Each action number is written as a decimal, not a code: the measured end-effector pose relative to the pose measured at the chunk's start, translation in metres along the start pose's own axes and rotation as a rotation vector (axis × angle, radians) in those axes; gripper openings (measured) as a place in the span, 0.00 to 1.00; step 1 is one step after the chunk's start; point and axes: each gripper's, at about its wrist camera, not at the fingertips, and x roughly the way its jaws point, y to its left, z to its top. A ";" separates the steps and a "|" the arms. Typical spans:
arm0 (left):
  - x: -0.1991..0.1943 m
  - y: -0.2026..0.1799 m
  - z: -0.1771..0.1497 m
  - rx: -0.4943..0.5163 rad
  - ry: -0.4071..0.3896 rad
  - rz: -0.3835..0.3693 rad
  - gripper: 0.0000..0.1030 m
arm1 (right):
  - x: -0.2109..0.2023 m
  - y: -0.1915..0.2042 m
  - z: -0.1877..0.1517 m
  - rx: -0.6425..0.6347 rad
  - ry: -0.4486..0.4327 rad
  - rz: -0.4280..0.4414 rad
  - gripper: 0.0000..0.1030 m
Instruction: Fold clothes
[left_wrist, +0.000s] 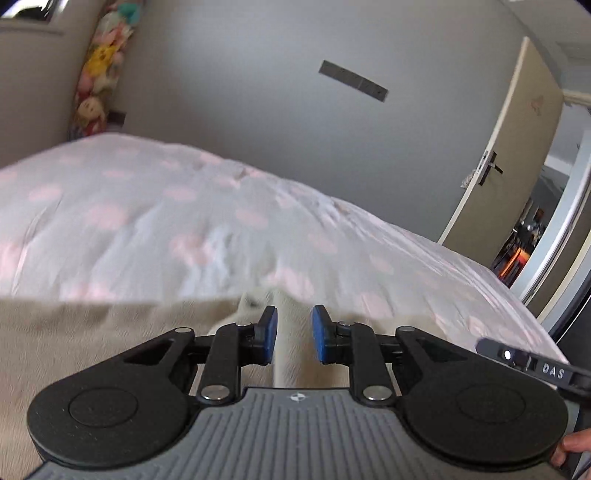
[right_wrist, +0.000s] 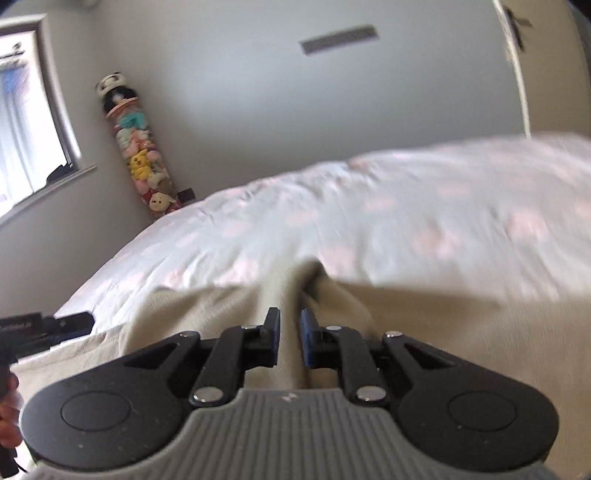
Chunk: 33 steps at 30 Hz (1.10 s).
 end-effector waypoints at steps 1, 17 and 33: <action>0.008 -0.008 0.002 0.021 -0.005 0.001 0.17 | 0.010 0.007 0.006 -0.011 -0.012 0.001 0.15; 0.079 0.028 -0.052 -0.021 0.070 0.024 0.00 | 0.096 -0.024 -0.050 0.005 0.021 -0.089 0.00; -0.036 -0.004 -0.050 0.022 0.093 0.105 0.04 | -0.024 -0.053 -0.028 0.022 0.104 -0.093 0.40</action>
